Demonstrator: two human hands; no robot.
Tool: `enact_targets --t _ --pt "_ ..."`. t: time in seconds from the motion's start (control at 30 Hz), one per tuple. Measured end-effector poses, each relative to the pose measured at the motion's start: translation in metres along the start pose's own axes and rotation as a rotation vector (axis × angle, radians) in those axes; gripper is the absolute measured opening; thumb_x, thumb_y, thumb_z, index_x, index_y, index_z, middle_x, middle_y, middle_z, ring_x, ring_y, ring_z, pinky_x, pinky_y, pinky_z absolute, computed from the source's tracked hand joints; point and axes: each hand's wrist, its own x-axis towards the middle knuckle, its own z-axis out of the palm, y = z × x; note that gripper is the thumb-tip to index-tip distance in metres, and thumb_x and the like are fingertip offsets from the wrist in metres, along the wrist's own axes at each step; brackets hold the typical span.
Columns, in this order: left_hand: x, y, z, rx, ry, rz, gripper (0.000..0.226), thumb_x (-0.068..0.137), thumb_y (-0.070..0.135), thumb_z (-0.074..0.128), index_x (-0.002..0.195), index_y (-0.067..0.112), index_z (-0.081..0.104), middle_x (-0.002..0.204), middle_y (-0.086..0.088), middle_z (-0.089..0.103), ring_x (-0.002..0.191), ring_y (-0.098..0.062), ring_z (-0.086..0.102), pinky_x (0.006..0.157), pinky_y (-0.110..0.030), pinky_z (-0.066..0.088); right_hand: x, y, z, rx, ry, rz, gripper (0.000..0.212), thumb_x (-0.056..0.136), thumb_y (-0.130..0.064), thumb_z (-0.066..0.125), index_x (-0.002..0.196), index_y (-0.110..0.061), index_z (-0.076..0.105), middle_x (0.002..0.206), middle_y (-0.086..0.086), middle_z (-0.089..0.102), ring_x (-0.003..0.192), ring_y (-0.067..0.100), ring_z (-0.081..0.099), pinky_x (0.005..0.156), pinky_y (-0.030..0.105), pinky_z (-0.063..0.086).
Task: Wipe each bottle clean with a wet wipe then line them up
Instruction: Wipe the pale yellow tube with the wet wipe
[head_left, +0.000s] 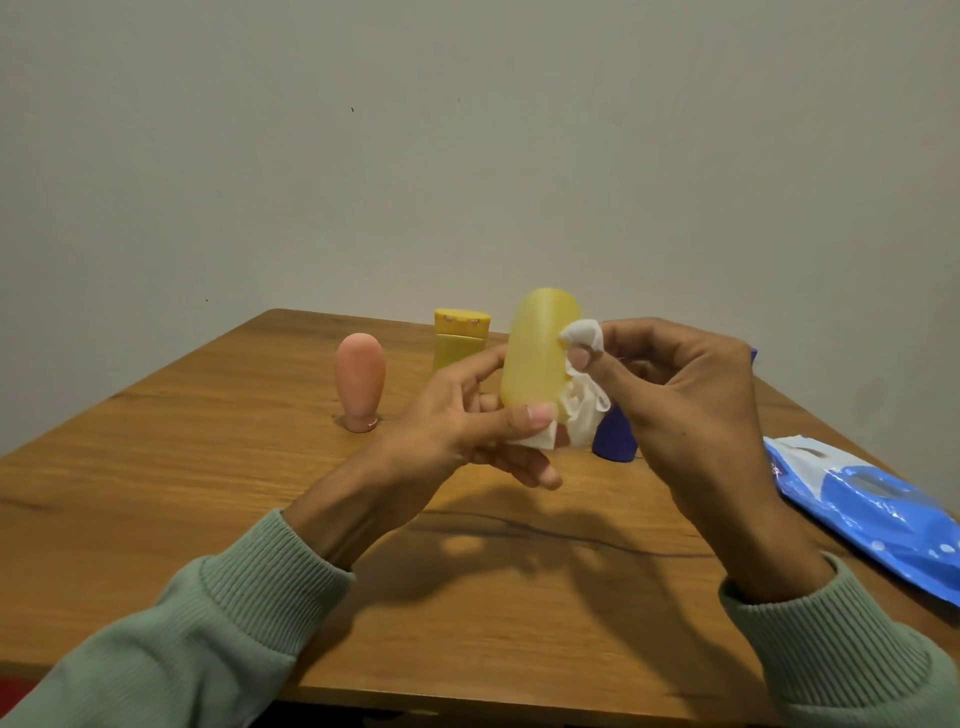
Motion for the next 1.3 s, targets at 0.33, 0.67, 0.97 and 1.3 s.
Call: enact_targets --t 0.33,0.67,0.97,1.3 --pt "0.001 0.000 -0.002 -0.067 -0.083 -0.011 0.046 0.089 0.015 0.060 0.134 0.011 0.050 0.099 -0.019 0.067 0.072 -0.031 0.067 0.073 -0.038 0.058 0.002 -0.001 -0.002 0.039 0.007 -0.008 0.015 0.079 -0.016 0.073 0.094 -0.015 0.072 0.084 -0.004 0.072 0.076 0.009 0.070 0.060 0.019 0.055" --pt "-0.002 0.004 -0.006 0.102 -0.100 -0.041 0.048 0.085 0.017 0.068 0.131 0.015 0.053 0.094 -0.017 0.070 0.074 -0.034 0.064 0.067 -0.036 0.057 0.001 0.000 -0.002 0.033 0.038 -0.017 0.014 0.078 -0.018 0.073 0.092 -0.021 0.070 0.084 -0.009 0.071 0.077 0.005 0.069 0.060 0.016 0.054" --pt "-0.001 0.005 0.003 0.444 0.032 -0.026 0.059 0.079 0.026 0.074 0.133 0.021 0.051 0.086 -0.005 0.073 0.068 -0.034 0.068 0.063 -0.036 0.058 0.001 0.010 0.003 -0.183 -0.008 -0.122 0.014 0.081 -0.024 0.070 0.094 -0.023 0.069 0.090 -0.009 0.065 0.081 0.007 0.062 0.064 0.017 0.053" --pt "0.003 -0.001 0.004 0.119 0.141 0.006 0.049 0.081 0.019 0.067 0.127 0.026 0.049 0.098 -0.009 0.075 0.085 -0.031 0.073 0.072 -0.036 0.061 -0.001 0.004 0.007 -0.241 -0.188 -0.179 0.014 0.081 -0.022 0.067 0.092 -0.031 0.067 0.088 -0.013 0.063 0.081 0.005 0.062 0.065 0.015 0.053"
